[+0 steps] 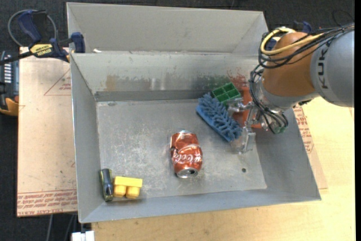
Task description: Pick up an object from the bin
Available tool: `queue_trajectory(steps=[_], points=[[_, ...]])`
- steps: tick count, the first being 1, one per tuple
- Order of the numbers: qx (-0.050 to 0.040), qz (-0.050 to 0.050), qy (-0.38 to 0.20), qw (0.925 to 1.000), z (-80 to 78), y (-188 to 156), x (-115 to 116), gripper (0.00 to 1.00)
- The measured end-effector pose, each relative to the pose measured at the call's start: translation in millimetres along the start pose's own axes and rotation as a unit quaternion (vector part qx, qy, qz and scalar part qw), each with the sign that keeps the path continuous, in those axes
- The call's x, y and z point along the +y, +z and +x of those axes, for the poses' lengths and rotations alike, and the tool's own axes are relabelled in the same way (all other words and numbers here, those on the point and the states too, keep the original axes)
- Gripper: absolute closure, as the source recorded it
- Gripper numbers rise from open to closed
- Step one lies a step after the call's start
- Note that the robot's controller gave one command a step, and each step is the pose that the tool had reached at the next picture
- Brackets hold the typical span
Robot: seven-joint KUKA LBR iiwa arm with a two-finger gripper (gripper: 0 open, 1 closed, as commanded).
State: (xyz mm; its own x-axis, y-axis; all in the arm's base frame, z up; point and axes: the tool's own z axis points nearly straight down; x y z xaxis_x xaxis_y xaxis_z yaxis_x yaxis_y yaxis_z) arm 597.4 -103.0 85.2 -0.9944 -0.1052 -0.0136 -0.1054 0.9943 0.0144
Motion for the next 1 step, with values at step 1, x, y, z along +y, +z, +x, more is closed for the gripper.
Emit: queue_trajectory(steps=[1], points=[[0.0086,-0.004,-0.001,1.0000,-7.1,4.0,-9.0,0.00]])
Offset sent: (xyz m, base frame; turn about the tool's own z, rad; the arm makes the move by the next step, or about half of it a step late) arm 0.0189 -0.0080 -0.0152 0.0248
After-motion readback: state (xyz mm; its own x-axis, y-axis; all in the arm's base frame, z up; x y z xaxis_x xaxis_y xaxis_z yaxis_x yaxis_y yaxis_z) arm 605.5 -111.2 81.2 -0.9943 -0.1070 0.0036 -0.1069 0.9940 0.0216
